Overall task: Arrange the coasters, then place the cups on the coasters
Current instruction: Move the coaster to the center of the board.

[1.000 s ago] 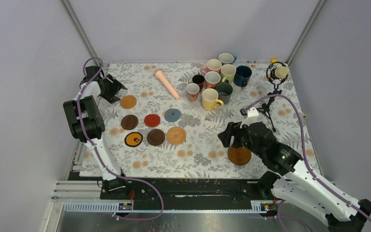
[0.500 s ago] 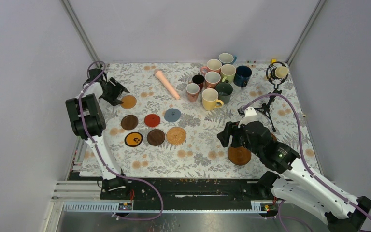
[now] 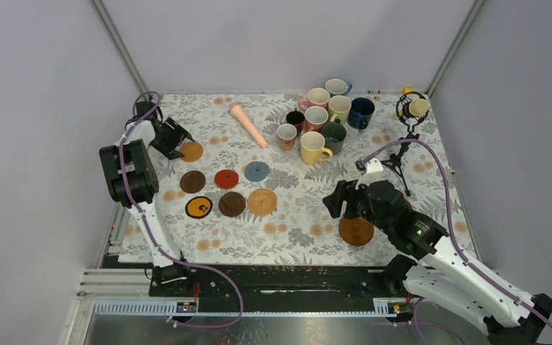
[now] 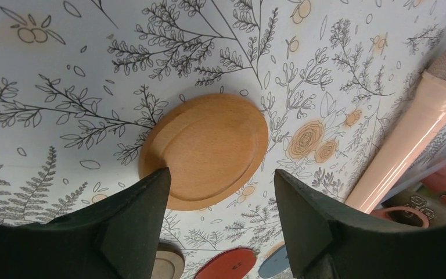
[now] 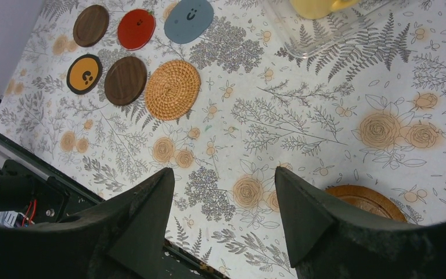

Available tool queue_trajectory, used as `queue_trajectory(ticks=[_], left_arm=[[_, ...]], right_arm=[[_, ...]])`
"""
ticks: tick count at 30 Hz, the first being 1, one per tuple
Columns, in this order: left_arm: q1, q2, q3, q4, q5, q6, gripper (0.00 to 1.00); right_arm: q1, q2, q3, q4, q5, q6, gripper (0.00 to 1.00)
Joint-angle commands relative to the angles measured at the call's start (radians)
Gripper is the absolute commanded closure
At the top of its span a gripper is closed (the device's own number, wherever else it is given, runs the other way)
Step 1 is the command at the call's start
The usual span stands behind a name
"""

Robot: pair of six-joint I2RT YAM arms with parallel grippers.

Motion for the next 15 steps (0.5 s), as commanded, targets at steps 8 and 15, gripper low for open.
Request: queue_trajectory(ticks=[8, 15], left_arm=[[0.009, -0.056, -0.003, -0.128, -0.215, 0.025, 0.32], [0.049, -0.094, -0.032, -0.168, -0.319, 0.039, 0.32]], right_arm=[[0.004, -0.056, -0.010, 0.020, 0.020, -0.014, 0.28], [0.004, -0.073, -0.011, 0.018, 0.017, -0.013, 0.28]])
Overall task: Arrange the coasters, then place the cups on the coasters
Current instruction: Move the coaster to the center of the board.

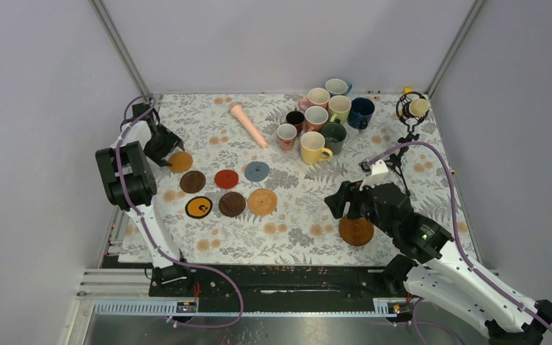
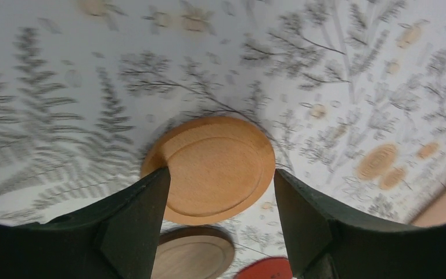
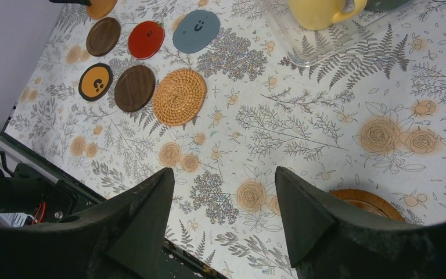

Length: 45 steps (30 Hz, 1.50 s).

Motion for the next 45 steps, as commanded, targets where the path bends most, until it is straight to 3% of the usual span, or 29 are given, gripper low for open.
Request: queue_trajectory(ticks=[1, 4, 12, 29, 45], left_arm=[[0.044, -0.062, -0.025, -0.064, -0.134, 0.029, 0.32], [0.060, -0.079, -0.047, -0.047, -0.117, 0.033, 0.32], [0.051, -0.057, -0.075, 0.079, 0.123, 0.005, 0.31], [-0.032, 0.010, -0.043, 0.134, 0.226, -0.009, 0.31], [-0.110, 0.121, 0.090, 0.145, 0.325, 0.008, 0.28]], right_arm=[[0.004, -0.019, -0.006, 0.013, 0.015, -0.012, 0.28], [0.006, -0.030, -0.012, 0.013, 0.013, -0.008, 0.28], [0.005, -0.052, -0.026, 0.014, 0.015, -0.009, 0.28], [0.006, -0.027, -0.011, 0.014, 0.024, -0.017, 0.28], [0.005, -0.007, -0.011, 0.021, 0.020, -0.013, 0.28]])
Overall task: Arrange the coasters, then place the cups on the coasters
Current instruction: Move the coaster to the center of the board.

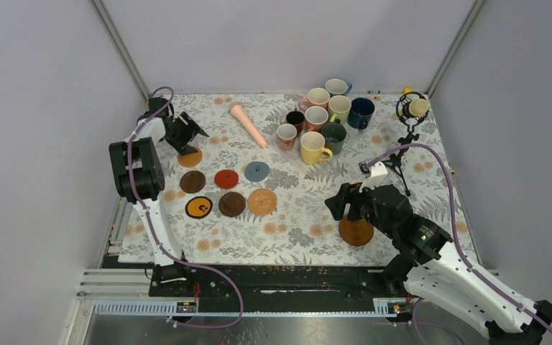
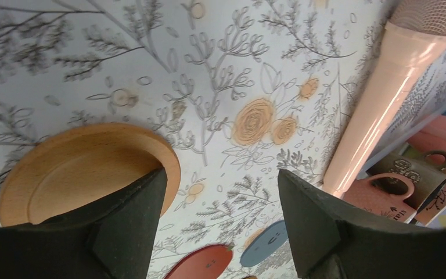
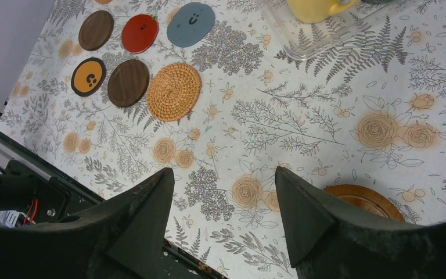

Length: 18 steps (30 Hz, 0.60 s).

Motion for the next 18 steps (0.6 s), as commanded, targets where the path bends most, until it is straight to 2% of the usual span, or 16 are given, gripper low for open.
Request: queue_trajectory(ticks=[1, 7, 13, 14, 16, 18], left_arm=[[-0.024, 0.052, 0.046, 0.015, 0.037, 0.013, 0.27], [-0.026, -0.003, 0.060, 0.002, 0.030, 0.015, 0.26], [-0.028, -0.173, 0.094, -0.093, -0.012, 0.026, 0.25], [-0.036, -0.214, 0.097, -0.126, -0.043, 0.038, 0.18], [-0.059, -0.290, 0.104, -0.203, -0.105, 0.072, 0.14], [-0.086, -0.384, 0.082, -0.247, -0.094, 0.100, 0.10]], right_arm=[[0.005, 0.006, 0.012, 0.022, 0.017, -0.008, 0.28], [0.005, 0.009, 0.003, 0.015, 0.023, 0.009, 0.28], [0.006, 0.060, 0.021, -0.132, 0.144, 0.201, 0.30], [0.005, 0.065, 0.023, -0.170, 0.178, 0.241, 0.30], [0.005, 0.069, 0.020, -0.232, 0.232, 0.301, 0.28], [0.005, 0.067, 0.014, -0.276, 0.274, 0.346, 0.24]])
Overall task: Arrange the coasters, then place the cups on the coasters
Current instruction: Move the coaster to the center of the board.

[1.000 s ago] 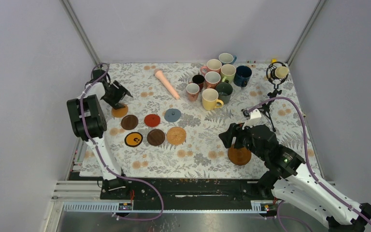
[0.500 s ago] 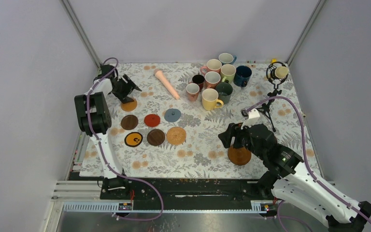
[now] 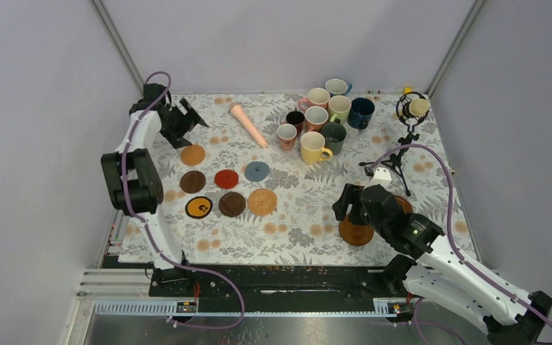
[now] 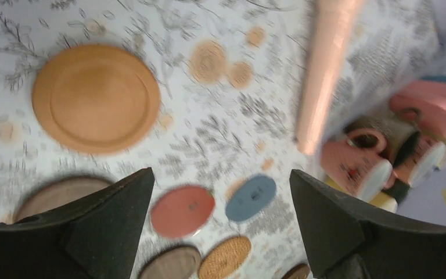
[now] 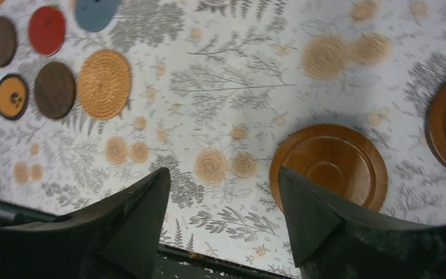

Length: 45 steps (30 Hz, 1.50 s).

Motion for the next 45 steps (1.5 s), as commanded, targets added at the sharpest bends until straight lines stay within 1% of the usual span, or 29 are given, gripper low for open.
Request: queue_trajectory(ticks=[1, 5, 6, 8, 10, 13, 16, 17, 19, 21, 24, 27, 34, 37, 39, 45], left_arm=[[-0.068, -0.290, 0.026, -0.118, -0.049, 0.084, 0.02], [-0.174, -0.510, -0.114, -0.120, -0.070, 0.102, 0.01], [-0.219, -0.559, -0.157, -0.106, -0.075, 0.106, 0.01], [-0.308, -0.657, -0.235, -0.092, -0.106, 0.128, 0.01], [-0.385, -0.735, -0.316, -0.084, -0.174, 0.146, 0.01], [-0.439, -0.832, -0.448, -0.063, -0.231, 0.159, 0.01], [-0.441, -0.928, -0.569, -0.028, -0.256, 0.146, 0.01], [-0.441, -0.970, -0.598, -0.026, -0.286, 0.142, 0.01], [-0.439, -1.029, -0.636, -0.025, -0.342, 0.145, 0.01], [-0.428, -1.070, -0.647, -0.034, -0.350, 0.166, 0.01], [-0.386, -1.103, -0.646, -0.065, -0.329, 0.181, 0.01], [-0.380, -1.134, -0.677, -0.040, -0.333, 0.176, 0.01], [-0.377, -1.142, -0.724, -0.003, -0.329, 0.188, 0.01], [-0.376, -1.144, -0.732, 0.006, -0.316, 0.189, 0.01], [-0.375, -1.147, -0.734, 0.007, -0.333, 0.186, 0.01], [-0.360, -1.173, -0.725, -0.010, -0.426, 0.178, 0.01]], right_arm=[[0.004, -0.005, 0.010, -0.157, 0.185, 0.178, 0.20], [0.003, 0.017, -0.017, -0.209, 0.251, 0.265, 0.13], [0.003, 0.036, -0.025, -0.205, 0.251, 0.276, 0.13], [0.000, 0.082, -0.047, -0.154, 0.227, 0.260, 0.17], [-0.003, 0.139, -0.063, -0.099, 0.190, 0.229, 0.22], [-0.005, 0.235, -0.071, -0.027, 0.128, 0.147, 0.28], [-0.005, 0.332, -0.055, -0.015, 0.094, 0.106, 0.32], [-0.005, 0.363, -0.047, -0.014, 0.085, 0.096, 0.34], [-0.006, 0.422, -0.029, -0.011, 0.063, 0.072, 0.35], [-0.006, 0.469, -0.020, 0.000, 0.043, 0.059, 0.39], [-0.006, 0.506, -0.030, 0.048, 0.000, 0.046, 0.49], [-0.005, 0.528, -0.046, 0.083, -0.028, 0.048, 0.60], [-0.002, 0.573, -0.062, 0.166, -0.163, 0.020, 0.77], [0.008, 0.576, -0.074, 0.229, -0.258, 0.015, 0.79], [0.034, 0.586, -0.070, 0.271, -0.295, 0.025, 0.80], [0.184, 0.704, 0.037, 0.315, -0.336, 0.060, 0.81]])
